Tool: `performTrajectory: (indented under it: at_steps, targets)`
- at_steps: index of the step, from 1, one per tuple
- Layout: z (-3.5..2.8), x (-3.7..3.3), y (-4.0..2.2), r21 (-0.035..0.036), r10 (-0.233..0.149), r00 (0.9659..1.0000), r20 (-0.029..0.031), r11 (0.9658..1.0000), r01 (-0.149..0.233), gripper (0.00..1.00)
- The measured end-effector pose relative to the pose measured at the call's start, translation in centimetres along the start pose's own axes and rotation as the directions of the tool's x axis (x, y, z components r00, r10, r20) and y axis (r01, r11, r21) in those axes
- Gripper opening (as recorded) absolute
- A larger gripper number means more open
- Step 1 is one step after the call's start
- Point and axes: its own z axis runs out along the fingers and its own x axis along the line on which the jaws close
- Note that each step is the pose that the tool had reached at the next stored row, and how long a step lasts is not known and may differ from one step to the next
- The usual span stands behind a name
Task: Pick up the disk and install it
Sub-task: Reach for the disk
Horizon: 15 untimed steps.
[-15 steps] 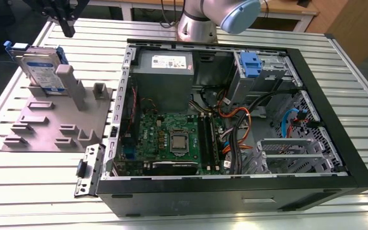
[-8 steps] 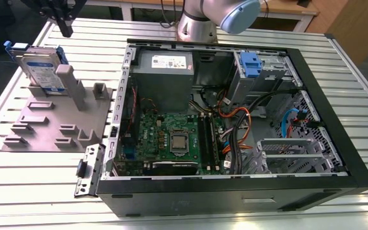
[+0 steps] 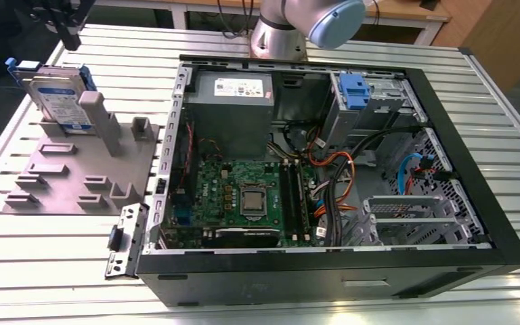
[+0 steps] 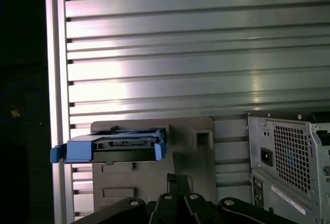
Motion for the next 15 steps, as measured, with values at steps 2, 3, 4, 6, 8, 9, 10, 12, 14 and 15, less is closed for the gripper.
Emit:
performTrajectory:
  at_steps: [2,3,4,6,8,9,10,12,14,15]
  targets:
    - [0.09,0.90,0.10,-0.0001,0.000,1.0000,0.0001,1.0000,0.000,0.11]
    - [0.13,1.35,0.15,0.0000,0.000,1.0000,0.0000,1.0000,0.000,0.11]
    - [0.20,1.85,0.19,-0.0001,0.000,1.0000,0.0001,1.0000,0.000,0.11]
    - [0.31,2.76,0.26,-0.0001,0.000,1.0000,0.0001,1.0000,0.000,0.11]
    - [0.44,3.64,0.31,0.0000,0.000,1.0000,0.0000,1.0000,0.000,0.11]
    - [0.50,4.09,0.32,0.0000,0.000,1.0000,0.0001,1.0000,0.000,0.11]
    - [0.56,4.59,0.34,0.0000,0.000,1.0000,0.0001,1.0000,0.000,0.11]
    - [0.64,5.49,0.35,0.0000,0.000,1.0000,0.0000,1.0000,0.000,0.11]
    - [0.71,6.37,0.31,0.0000,0.000,1.0000,0.0000,1.0000,0.000,0.11]
    - [0.75,6.77,0.29,-0.0001,0.000,1.0000,0.0000,1.0000,0.000,0.11]
